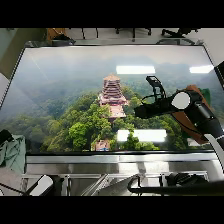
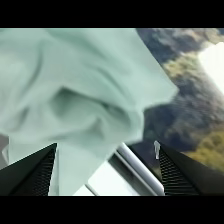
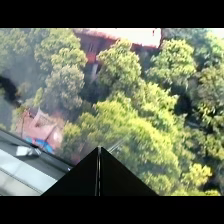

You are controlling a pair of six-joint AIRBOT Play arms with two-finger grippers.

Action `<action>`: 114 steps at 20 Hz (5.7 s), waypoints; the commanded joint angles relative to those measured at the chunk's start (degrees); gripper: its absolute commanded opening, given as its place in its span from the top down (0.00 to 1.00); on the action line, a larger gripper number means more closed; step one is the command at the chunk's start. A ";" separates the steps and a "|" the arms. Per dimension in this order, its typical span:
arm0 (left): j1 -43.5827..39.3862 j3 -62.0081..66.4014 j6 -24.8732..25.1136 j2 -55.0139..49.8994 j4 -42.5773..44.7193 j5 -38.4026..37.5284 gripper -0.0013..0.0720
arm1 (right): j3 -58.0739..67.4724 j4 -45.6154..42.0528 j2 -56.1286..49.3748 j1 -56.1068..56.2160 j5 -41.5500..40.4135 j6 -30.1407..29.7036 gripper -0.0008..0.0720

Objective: Fold the shirts.

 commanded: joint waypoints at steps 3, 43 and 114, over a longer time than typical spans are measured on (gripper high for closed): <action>0.35 1.62 1.05 -13.49 0.33 9.40 0.04 | -0.02 0.04 -0.98 0.07 -0.61 0.00 0.96; -47.28 24.74 12.44 -23.10 -38.16 -7.50 0.05 | 2.29 8.68 -14.12 -23.23 -2.89 -11.67 0.38; -40.54 57.13 13.29 -36.81 -36.11 -31.10 0.02 | 28.94 15.06 -31.08 -27.32 5.22 -27.26 0.39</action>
